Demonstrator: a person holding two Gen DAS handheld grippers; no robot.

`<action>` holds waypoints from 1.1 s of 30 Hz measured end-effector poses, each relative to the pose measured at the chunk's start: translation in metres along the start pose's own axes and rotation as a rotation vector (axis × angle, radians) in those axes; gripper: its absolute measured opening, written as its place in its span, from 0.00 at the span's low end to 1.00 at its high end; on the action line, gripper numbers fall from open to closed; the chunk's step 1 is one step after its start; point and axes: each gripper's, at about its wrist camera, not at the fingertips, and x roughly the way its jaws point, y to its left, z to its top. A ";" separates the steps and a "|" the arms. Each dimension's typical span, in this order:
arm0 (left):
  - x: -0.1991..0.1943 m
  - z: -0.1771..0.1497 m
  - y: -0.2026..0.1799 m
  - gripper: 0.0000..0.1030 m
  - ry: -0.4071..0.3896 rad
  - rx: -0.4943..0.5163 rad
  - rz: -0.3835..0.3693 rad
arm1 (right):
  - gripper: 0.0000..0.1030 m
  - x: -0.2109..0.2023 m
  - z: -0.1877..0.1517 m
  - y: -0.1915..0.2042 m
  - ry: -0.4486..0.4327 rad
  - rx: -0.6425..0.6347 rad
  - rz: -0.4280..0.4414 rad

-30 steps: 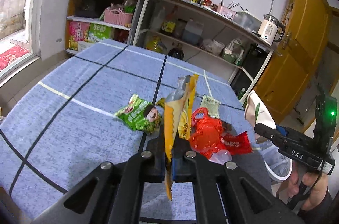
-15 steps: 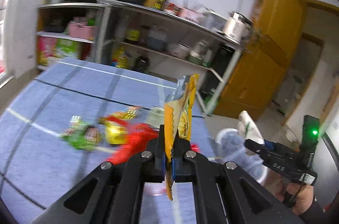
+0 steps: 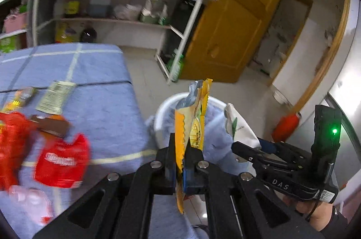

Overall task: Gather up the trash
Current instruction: 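Carry both items to the wastebasket and open both grippers to drop them, then grasp the red plastic bag with the left gripper while the right grasps the clear cup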

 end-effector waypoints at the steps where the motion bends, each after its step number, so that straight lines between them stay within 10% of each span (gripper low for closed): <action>1: 0.007 -0.002 -0.003 0.04 0.013 0.008 0.002 | 0.47 0.004 -0.001 -0.004 0.008 0.008 -0.005; 17: 0.026 -0.009 -0.008 0.25 0.068 0.040 -0.018 | 0.48 0.009 -0.010 -0.019 0.014 0.050 -0.058; 33: -0.083 -0.003 0.055 0.26 -0.122 0.013 0.121 | 0.48 -0.045 0.001 0.076 -0.138 -0.093 0.165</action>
